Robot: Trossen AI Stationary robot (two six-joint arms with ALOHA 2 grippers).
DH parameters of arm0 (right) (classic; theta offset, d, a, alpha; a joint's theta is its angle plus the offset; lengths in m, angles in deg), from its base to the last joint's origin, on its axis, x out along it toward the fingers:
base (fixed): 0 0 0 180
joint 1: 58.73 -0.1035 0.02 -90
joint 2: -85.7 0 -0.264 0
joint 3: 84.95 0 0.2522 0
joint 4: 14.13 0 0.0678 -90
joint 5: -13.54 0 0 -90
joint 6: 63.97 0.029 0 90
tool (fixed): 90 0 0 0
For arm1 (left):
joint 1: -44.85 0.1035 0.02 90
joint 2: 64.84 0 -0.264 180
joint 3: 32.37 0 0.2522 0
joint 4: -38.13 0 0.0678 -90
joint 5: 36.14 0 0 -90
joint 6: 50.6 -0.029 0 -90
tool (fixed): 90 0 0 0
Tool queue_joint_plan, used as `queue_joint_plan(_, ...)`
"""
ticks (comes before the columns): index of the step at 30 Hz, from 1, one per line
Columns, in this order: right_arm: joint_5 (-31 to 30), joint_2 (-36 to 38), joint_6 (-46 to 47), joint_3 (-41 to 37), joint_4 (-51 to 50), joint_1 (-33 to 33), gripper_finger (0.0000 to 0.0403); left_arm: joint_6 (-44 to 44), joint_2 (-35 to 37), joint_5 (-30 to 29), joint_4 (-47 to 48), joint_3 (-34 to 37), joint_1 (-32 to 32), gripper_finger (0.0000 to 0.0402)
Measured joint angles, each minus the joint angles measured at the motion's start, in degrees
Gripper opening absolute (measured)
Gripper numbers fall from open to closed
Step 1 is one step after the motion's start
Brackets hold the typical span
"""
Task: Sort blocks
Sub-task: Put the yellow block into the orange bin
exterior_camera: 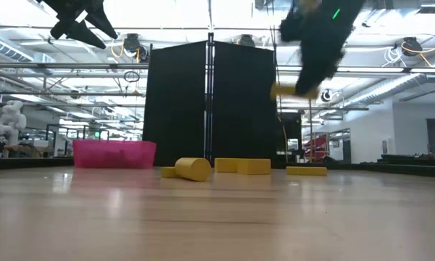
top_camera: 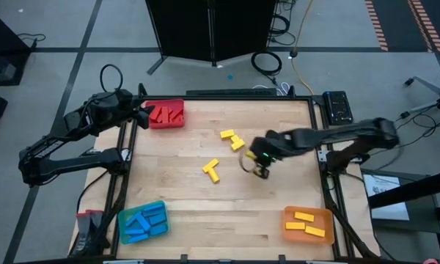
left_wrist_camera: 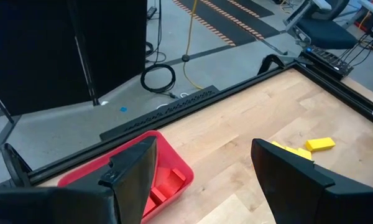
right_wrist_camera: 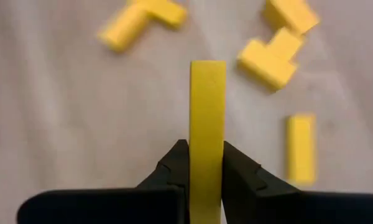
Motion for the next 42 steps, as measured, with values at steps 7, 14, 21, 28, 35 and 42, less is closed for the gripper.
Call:
queue_joint_plan(7, -4.2, 10.8, 27.3, 0.1, -17.6, -16.9, 0.0038, 0.0, 0.0, 0.0, 0.0, 0.0, 0.0, 0.0267)
queue_joint_plan(14, -4.0, 10.1, 46.1, 0.1, -22.4, -35.7, 0.0038, 0.1, 0.0, 0.0, 0.0, 0.0, 0.0, 0.0267)
queue_joint_plan(21, -2.6, 7.2, 61.6, 0.1, -23.3, -48.8, 0.0038, 0.4, 0.0, 0.0, 0.0, 0.0, 0.0, 0.0267)
queue_joint_plan(28, -0.5, 4.3, 77.5, 0.1, -22.7, -59.8, 0.0038, 0.5, 0.0, 0.0, 0.0, 0.0, 0.0, 0.0267)
queue_joint_plan(35, 1.4, 0.3, 89.0, 0.1, -21.9, -66.8, 0.0038, 0.5, 0.0, 0.0, -0.1, 0.0, 0.0, 0.0267)
queue_joint_plan(42, 7.5, -3.5, 92.4, 0.1, -21.4, -68.9, 0.0038, 0.4, 0.0, -0.1, -0.2, 0.0, 0.0, 0.0267)
